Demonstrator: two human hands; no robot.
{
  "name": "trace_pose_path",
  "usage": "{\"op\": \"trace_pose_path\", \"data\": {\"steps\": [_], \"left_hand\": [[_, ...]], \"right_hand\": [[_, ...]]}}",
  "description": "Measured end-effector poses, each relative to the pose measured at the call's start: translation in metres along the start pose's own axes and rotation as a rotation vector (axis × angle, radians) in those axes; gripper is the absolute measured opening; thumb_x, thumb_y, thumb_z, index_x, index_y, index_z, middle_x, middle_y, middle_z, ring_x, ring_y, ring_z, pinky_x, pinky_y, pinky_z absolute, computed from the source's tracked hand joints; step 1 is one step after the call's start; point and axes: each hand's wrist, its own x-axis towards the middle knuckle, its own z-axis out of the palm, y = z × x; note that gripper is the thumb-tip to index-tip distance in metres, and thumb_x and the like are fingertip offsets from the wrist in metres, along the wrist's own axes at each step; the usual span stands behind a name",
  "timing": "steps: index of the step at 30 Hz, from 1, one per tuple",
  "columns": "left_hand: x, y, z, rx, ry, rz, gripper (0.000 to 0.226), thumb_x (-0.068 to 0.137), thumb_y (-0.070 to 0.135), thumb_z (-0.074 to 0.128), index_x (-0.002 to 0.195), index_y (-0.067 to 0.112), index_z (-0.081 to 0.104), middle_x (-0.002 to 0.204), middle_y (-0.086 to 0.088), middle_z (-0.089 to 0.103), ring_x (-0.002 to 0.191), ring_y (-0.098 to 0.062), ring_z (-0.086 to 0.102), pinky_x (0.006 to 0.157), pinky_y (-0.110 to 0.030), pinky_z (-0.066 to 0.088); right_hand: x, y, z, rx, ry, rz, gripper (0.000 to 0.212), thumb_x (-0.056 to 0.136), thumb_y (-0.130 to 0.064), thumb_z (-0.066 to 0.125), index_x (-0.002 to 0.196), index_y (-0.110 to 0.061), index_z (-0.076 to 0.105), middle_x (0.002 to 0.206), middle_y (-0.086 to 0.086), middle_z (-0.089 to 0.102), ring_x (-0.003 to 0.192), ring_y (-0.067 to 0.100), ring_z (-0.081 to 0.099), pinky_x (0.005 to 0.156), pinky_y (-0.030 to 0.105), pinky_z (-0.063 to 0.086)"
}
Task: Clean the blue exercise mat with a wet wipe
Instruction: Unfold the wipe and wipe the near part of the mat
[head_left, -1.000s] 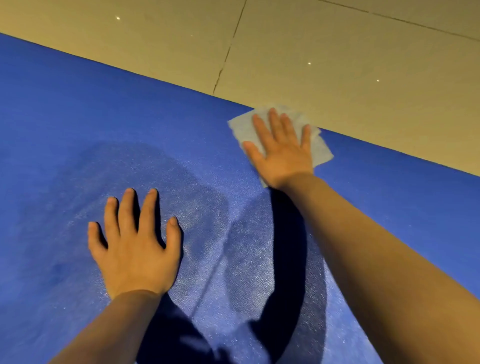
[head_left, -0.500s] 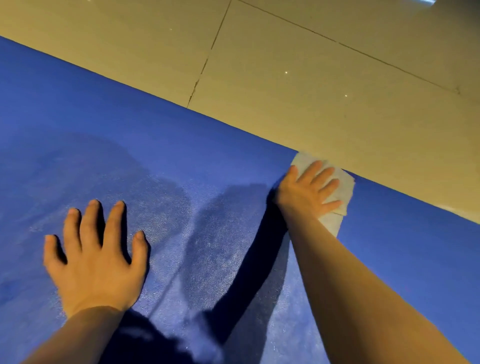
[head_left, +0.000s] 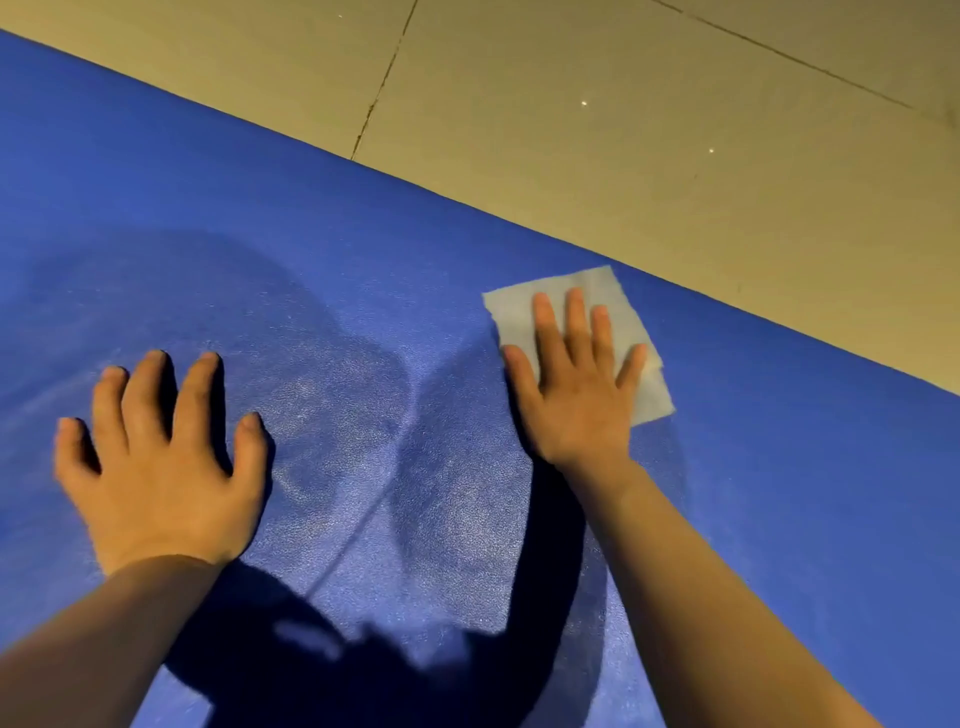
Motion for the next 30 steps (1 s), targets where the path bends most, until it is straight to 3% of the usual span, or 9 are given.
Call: {"op": "trace_pose_path", "data": {"steps": [5, 9, 11, 14, 17, 18, 23, 26, 30], "left_hand": [[0.006, -0.012, 0.011, -0.024, -0.054, 0.005, 0.065, 0.091, 0.058, 0.029, 0.142, 0.019, 0.039, 0.144, -0.017, 0.032, 0.132, -0.049, 0.029, 0.103, -0.070, 0.029], [0.005, -0.012, 0.011, -0.057, -0.072, -0.007, 0.065, 0.091, 0.059, 0.029, 0.143, 0.021, 0.039, 0.147, -0.015, 0.030, 0.135, -0.047, 0.027, 0.105, -0.070, 0.028], [0.003, -0.005, 0.004, -0.042, -0.031, -0.008, 0.061, 0.091, 0.051, 0.035, 0.142, 0.017, 0.044, 0.148, -0.017, 0.033, 0.138, -0.045, 0.025, 0.105, -0.071, 0.027], [0.000, 0.005, -0.004, 0.014, -0.018, -0.029, 0.062, 0.089, 0.046, 0.039, 0.142, 0.016, 0.048, 0.150, -0.016, 0.036, 0.144, -0.039, 0.021, 0.111, -0.066, 0.017], [0.001, 0.004, -0.005, 0.016, -0.016, -0.022, 0.061, 0.089, 0.046, 0.039, 0.142, 0.016, 0.048, 0.150, -0.015, 0.037, 0.145, -0.036, 0.020, 0.113, -0.062, 0.013], [0.001, 0.003, -0.004, 0.020, -0.011, -0.015, 0.061, 0.089, 0.046, 0.040, 0.142, 0.016, 0.048, 0.149, -0.015, 0.036, 0.145, -0.036, 0.021, 0.112, -0.063, 0.015], [0.001, 0.002, -0.001, 0.021, 0.003, -0.009, 0.060, 0.090, 0.045, 0.041, 0.141, 0.016, 0.047, 0.149, -0.015, 0.036, 0.144, -0.038, 0.022, 0.106, -0.070, 0.023], [0.002, 0.001, 0.000, 0.011, -0.002, -0.015, 0.060, 0.090, 0.046, 0.040, 0.142, 0.016, 0.047, 0.150, -0.015, 0.036, 0.144, -0.037, 0.022, 0.106, -0.071, 0.024], [0.001, 0.004, -0.002, 0.029, -0.001, -0.024, 0.061, 0.088, 0.045, 0.040, 0.140, 0.014, 0.049, 0.148, -0.017, 0.037, 0.143, -0.038, 0.023, 0.109, -0.066, 0.020]], "right_hand": [[-0.057, 0.104, -0.032, 0.077, -0.035, 0.623, 0.061, 0.101, -0.056, 0.022, 0.155, -0.040, -0.001, 0.165, -0.007, -0.010, 0.151, 0.017, -0.009, 0.117, 0.058, -0.004], [-0.075, 0.068, -0.015, 0.142, 0.084, 0.836, 0.059, 0.104, -0.047, 0.022, 0.157, -0.028, 0.005, 0.165, 0.004, -0.003, 0.151, 0.025, -0.003, 0.115, 0.062, 0.001], [-0.069, 0.029, 0.000, 0.156, 0.086, 0.796, 0.059, 0.105, -0.046, 0.020, 0.157, -0.024, 0.007, 0.165, 0.008, -0.004, 0.151, 0.028, -0.005, 0.114, 0.063, 0.000], [-0.054, -0.046, 0.027, 0.085, 0.066, 0.552, 0.071, 0.094, -0.052, 0.007, 0.157, -0.019, 0.011, 0.164, 0.014, -0.001, 0.151, 0.034, -0.001, 0.113, 0.063, -0.002], [-0.050, -0.118, 0.047, 0.055, 0.214, 0.276, 0.067, 0.094, -0.047, 0.026, 0.147, -0.010, 0.042, 0.154, 0.023, 0.032, 0.142, 0.044, 0.030, 0.109, 0.063, 0.008], [-0.054, -0.134, 0.050, 0.043, 0.218, 0.182, 0.064, 0.095, -0.046, 0.030, 0.146, -0.011, 0.044, 0.153, 0.021, 0.036, 0.141, 0.043, 0.033, 0.108, 0.063, 0.010], [-0.110, -0.108, 0.051, -0.033, 0.052, -0.298, 0.059, 0.099, -0.052, 0.027, 0.152, -0.026, 0.035, 0.159, 0.007, 0.029, 0.147, 0.029, 0.025, 0.113, 0.058, 0.011], [-0.129, -0.020, 0.040, -0.074, 0.051, -0.126, 0.062, 0.100, -0.060, 0.018, 0.154, -0.030, 0.027, 0.161, 0.003, 0.023, 0.148, 0.023, 0.021, 0.116, 0.057, 0.008], [-0.127, 0.075, 0.004, -0.033, -0.002, 0.487, 0.080, 0.082, -0.069, 0.000, 0.154, -0.034, 0.005, 0.165, 0.004, 0.005, 0.151, 0.026, 0.005, 0.116, 0.060, 0.006]]}}
